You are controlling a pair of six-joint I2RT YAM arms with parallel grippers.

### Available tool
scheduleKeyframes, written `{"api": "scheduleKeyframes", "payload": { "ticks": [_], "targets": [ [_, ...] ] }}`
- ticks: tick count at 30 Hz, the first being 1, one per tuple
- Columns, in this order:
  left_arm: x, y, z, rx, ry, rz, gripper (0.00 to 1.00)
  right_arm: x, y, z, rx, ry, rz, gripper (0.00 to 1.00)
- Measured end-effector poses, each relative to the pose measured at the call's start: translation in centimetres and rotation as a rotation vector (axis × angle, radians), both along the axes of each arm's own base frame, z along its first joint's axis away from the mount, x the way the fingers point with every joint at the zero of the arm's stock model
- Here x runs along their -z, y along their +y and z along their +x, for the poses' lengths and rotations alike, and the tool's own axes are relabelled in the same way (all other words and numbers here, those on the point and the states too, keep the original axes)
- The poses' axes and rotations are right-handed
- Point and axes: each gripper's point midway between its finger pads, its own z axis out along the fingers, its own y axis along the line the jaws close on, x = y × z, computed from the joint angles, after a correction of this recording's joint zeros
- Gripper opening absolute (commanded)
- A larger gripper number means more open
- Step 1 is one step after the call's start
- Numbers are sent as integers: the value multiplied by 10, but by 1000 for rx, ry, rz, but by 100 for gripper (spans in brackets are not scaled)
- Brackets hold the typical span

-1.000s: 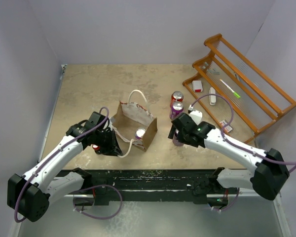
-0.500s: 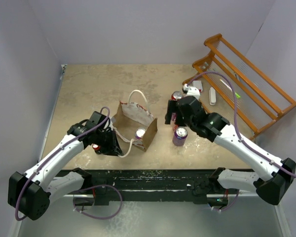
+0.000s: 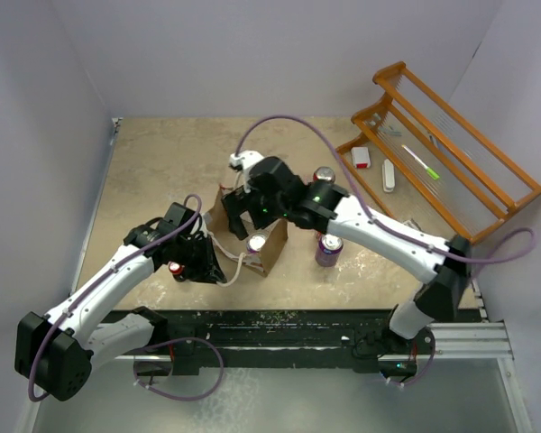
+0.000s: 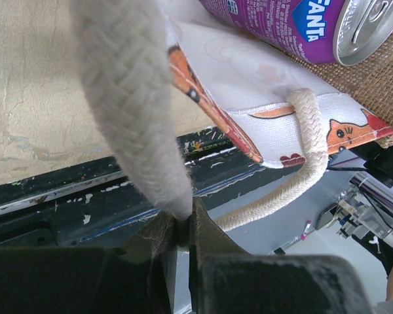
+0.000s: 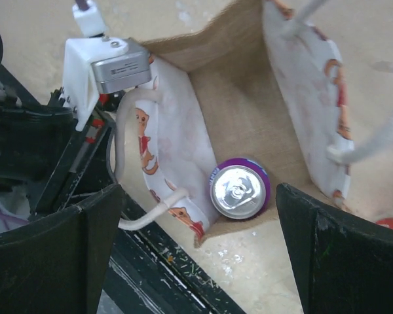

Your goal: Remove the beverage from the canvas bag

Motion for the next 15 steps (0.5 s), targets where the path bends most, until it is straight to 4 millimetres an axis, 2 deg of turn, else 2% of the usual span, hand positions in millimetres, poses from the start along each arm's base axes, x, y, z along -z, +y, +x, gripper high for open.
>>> {"api": "scheduleKeyframes", "payload": {
  "ticks": [2,5,11,15],
  "targets": [
    [0,0,0,-1,1,0,0,11,14,-3,-31,3,-70,100],
    [0,0,0,-9,4,-1,0,35,18,3,-21,18,-196,99],
    [-2,-1,0,-24,5,-8,0,99,-7,13,32,73,-477,100],
    [-3,-1,0,-37,9,-11,0,123,-16,10,33,102,-567,100]
  ]
}}
